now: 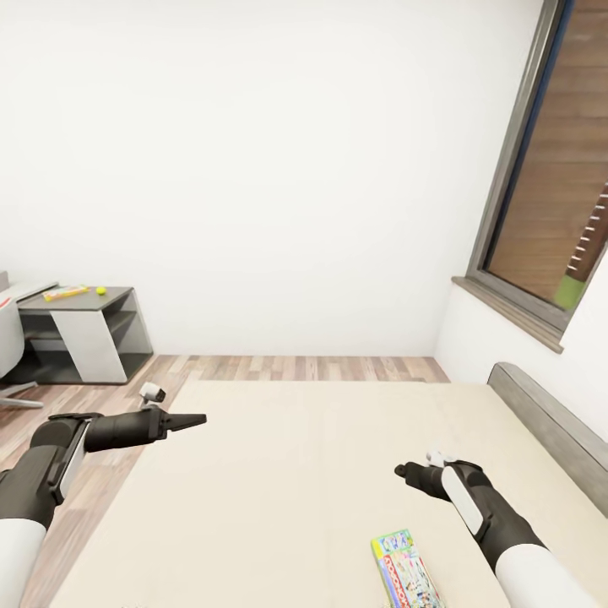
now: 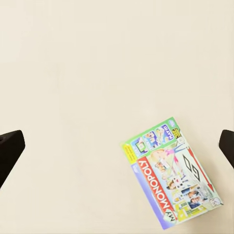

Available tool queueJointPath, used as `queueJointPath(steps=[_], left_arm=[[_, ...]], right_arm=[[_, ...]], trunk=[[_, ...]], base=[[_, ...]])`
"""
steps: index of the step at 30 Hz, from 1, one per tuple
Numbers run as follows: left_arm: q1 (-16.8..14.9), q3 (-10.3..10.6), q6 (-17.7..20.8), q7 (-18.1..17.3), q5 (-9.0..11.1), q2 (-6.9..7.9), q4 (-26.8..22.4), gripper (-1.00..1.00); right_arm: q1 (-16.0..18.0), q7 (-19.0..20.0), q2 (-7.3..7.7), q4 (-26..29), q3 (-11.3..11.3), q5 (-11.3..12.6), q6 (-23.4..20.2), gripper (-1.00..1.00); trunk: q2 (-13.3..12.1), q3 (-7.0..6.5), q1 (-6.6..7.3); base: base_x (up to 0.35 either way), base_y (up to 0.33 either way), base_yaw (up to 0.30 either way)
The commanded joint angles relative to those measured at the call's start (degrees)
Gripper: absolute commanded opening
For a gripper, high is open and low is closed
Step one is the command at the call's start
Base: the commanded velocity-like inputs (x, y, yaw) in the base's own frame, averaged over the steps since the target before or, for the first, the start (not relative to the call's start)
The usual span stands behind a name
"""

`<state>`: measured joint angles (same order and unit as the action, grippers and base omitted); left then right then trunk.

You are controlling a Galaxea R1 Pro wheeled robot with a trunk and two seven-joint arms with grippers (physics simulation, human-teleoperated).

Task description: Put all the toys in the child's room - the three board games (two on the bed and one on the table), the two jigsaw puzzles on the table, and the tennis ball on the table - inside the toy box on the table in the child's room.

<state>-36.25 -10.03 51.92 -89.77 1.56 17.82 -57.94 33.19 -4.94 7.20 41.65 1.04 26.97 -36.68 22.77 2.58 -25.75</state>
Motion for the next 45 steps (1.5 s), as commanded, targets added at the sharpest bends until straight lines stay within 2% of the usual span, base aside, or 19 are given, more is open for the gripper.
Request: queueJointPath(steps=[1,14,24,37,45], left_arm=[[-0.05,0.03,0.59,-0.23,-0.02,0.02,0.05,1.00],[0.21,0.03,0.32,-0.23,-0.01,0.10,1.24,1.00],[1.10,0.12,-1.08,-0.23,0.02,-0.04,2.49,1.00],[1.27,0.12,-1.37,-0.23,0.11,-0.15,2.65,1.00],[1.27,0.10,-1.33,-0.12,0.15,-0.15,2.58,1.00]], right_arm=[[0.04,-0.52,0.04,0.10,0.27,0.46,-0.20,1.00],[0.03,-0.55,-0.02,0.07,1.22,-1.93,-0.12,1.00],[0.03,-0.51,0.32,0.02,1.32,-2.11,-0.07,1.00],[0.03,-0.58,-0.04,0.01,1.30,-2.18,0.02,1.00],[0.03,-0.56,0.50,0.07,1.20,-2.13,0.03,1.00]], trunk=[[0.14,0.24,-0.04],[0.14,1.46,-0.04],[0.14,2.41,-0.04],[0.14,3.64,-0.04],[0.14,4.39,-0.04]], base=[[0.000,0.000,0.000],[0.000,0.000,0.000],[0.000,0.000,0.000],[0.000,0.000,0.000],[0.000,0.000,0.000]])
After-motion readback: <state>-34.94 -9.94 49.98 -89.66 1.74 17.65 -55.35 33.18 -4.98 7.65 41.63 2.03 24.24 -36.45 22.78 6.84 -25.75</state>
